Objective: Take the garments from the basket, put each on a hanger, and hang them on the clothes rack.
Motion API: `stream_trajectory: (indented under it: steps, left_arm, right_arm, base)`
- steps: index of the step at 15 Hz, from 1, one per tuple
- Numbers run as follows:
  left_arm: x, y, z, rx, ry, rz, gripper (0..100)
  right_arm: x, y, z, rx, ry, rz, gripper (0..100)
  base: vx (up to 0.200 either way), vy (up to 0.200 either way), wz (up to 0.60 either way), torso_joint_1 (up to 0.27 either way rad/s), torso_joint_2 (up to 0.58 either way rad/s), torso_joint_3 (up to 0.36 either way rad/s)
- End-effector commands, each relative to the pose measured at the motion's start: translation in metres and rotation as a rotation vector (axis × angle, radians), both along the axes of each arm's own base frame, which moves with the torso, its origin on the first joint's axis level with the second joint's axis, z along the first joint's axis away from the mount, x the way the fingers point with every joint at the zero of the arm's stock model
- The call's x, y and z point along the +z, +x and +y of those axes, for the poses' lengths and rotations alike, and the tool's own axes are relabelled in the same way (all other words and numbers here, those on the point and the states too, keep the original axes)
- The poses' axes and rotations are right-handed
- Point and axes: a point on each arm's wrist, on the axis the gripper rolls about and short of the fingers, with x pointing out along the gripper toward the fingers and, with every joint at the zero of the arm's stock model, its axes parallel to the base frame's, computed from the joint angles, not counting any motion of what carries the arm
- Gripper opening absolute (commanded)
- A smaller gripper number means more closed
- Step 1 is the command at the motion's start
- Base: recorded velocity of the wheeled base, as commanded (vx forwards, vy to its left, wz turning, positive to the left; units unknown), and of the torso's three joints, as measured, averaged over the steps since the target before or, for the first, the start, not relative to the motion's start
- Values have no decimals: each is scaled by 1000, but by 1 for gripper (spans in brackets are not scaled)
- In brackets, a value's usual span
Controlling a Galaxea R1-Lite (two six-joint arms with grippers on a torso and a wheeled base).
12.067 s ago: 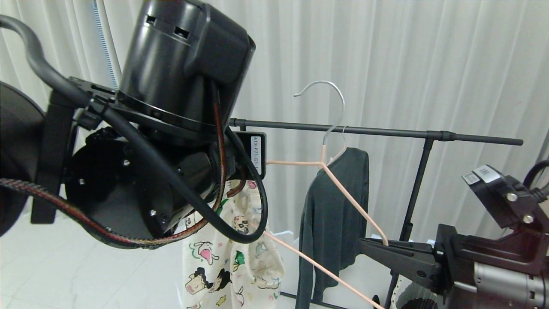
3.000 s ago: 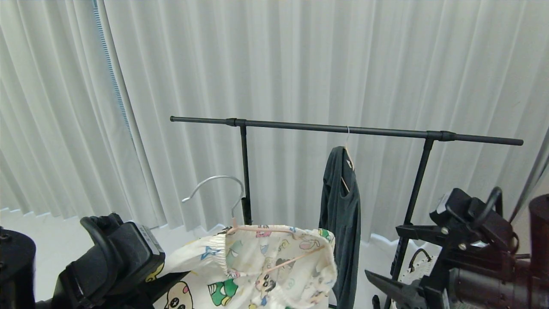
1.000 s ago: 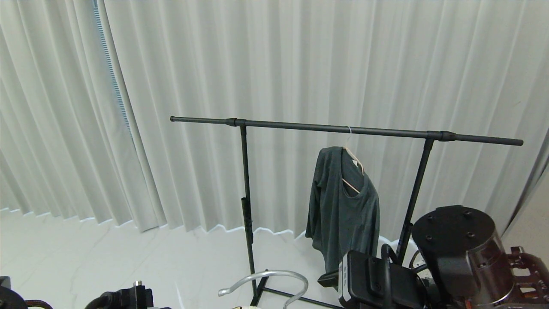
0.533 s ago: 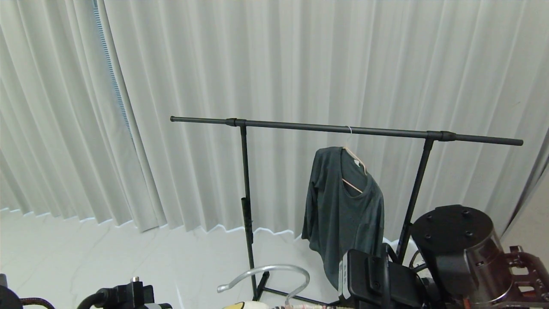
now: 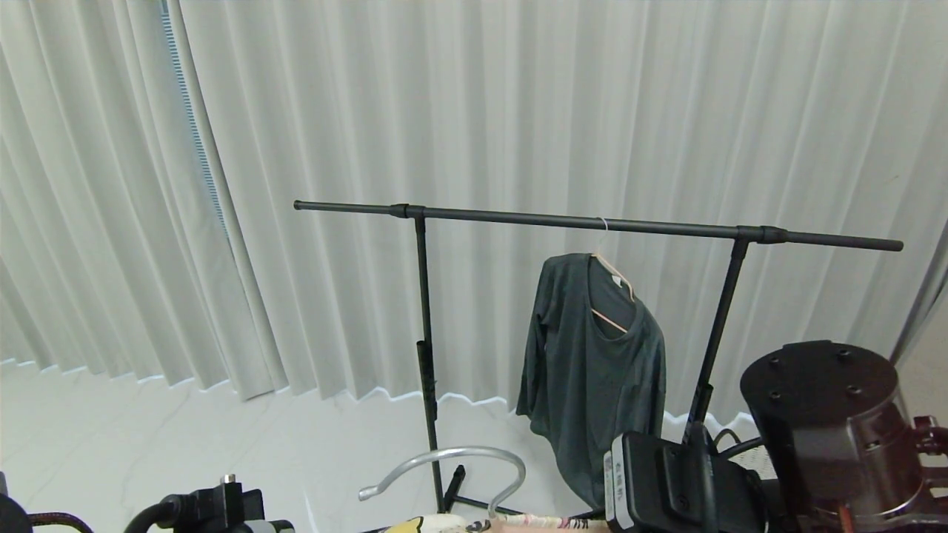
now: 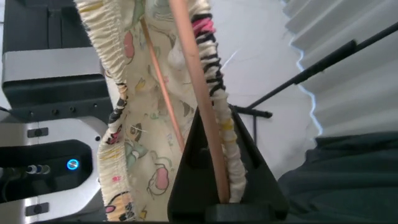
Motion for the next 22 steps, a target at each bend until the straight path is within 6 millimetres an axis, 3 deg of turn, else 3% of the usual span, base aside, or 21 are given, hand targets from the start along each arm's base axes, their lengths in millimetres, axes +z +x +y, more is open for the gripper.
stream_trajectory:
  steps: [1,5,9,13,20,22]
  left_arm:
    - [0,0,0,8,1,-1,100]
    - [1,1,1,18,-11,-1,100]
    - [-2,1,8,54,-12,-6,100]
    - [-6,7,35,221,-33,-24,100]
    - [-11,19,69,540,-68,-12,100]
    - [-16,22,78,618,-54,-3,100]
  right_arm:
    - [13,-3,-9,17,43,-61,0]
    - [27,0,-27,-6,76,-150,0]
    - [20,11,-50,-106,52,-146,0]
    - [-2,13,-98,-291,-10,-99,0]
    - [1,-1,-176,-747,-93,8,0]
    - [6,-7,-190,-882,-138,24,0]
  base:
    - [0,0,0,0,0,0]
    - [0,0,0,0,0,0]
    - [0,0,0,0,0,0]
    - [0,0,0,0,0,0]
    - [0,0,0,0,0,0]
    - [0,0,0,0,0,0]
